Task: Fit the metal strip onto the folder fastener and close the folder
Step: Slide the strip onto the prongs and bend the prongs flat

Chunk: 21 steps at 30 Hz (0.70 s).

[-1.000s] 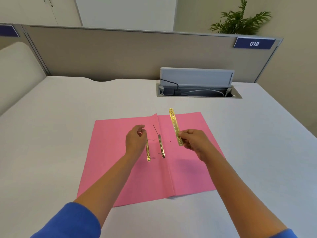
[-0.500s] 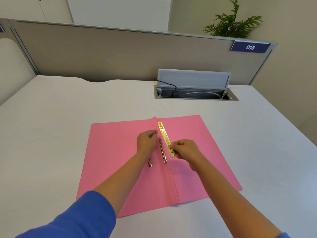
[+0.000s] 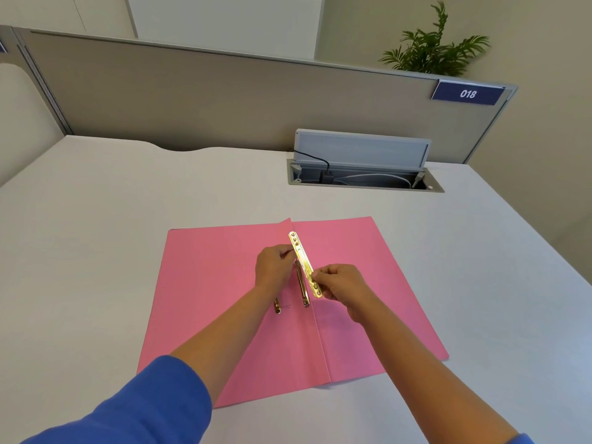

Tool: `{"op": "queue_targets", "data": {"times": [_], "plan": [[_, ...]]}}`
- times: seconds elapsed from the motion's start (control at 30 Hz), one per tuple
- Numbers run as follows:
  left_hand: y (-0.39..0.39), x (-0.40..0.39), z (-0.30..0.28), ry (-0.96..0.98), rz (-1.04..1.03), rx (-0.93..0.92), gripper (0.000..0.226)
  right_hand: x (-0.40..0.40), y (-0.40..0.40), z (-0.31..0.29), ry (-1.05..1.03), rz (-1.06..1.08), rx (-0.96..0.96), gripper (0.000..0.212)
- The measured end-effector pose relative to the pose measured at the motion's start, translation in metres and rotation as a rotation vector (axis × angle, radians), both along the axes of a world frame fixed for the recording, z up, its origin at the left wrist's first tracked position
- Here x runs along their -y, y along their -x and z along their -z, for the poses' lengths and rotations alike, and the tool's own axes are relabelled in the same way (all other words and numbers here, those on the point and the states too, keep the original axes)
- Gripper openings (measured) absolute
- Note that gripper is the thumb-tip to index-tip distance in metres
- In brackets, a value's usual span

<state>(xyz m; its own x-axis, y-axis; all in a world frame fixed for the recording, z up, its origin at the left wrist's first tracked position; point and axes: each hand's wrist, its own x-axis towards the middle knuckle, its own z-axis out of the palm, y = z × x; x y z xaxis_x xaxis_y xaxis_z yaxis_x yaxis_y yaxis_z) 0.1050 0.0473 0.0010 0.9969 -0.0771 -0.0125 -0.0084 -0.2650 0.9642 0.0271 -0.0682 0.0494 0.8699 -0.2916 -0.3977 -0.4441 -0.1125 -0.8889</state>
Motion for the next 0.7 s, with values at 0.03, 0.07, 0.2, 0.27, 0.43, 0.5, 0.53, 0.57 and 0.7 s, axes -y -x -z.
{"op": "queue_targets", "data": {"times": [0.03,0.07,0.2,0.27,0.43,0.5,0.53,0.57,0.7], "plan": [[0.0,0.0,0.0,0.008,0.001,-0.006,0.017,0.001,0.0,0.001,0.002,0.002,-0.003,0.015],[0.0,0.0,0.0,0.02,0.002,-0.016,0.017,0.001,0.0,0.001,0.003,0.005,-0.004,0.015],[0.002,0.001,-0.001,0.11,0.0,-0.075,0.016,0.001,0.002,0.002,0.006,-0.003,-0.009,0.007],[0.003,0.001,-0.001,0.149,-0.003,-0.097,0.017,0.0,0.001,0.003,0.017,-0.006,-0.006,0.008],[0.001,0.0,0.0,0.207,-0.016,-0.154,0.019,-0.002,-0.001,0.006,0.046,0.011,-0.012,0.011],[0.001,-0.002,-0.001,0.204,-0.037,-0.172,0.028,-0.002,-0.002,0.006,0.055,0.008,-0.015,0.009],[0.002,-0.004,-0.002,0.172,-0.055,-0.164,0.032,-0.003,-0.002,0.007,0.055,0.006,-0.017,0.01],[0.004,-0.006,-0.003,0.123,-0.065,-0.142,0.035,-0.003,-0.003,0.007,0.053,0.003,-0.019,0.012],[0.023,-0.016,-0.006,-0.102,-0.007,0.04,0.035,-0.005,-0.005,0.008,0.038,0.008,-0.018,0.018]]}}
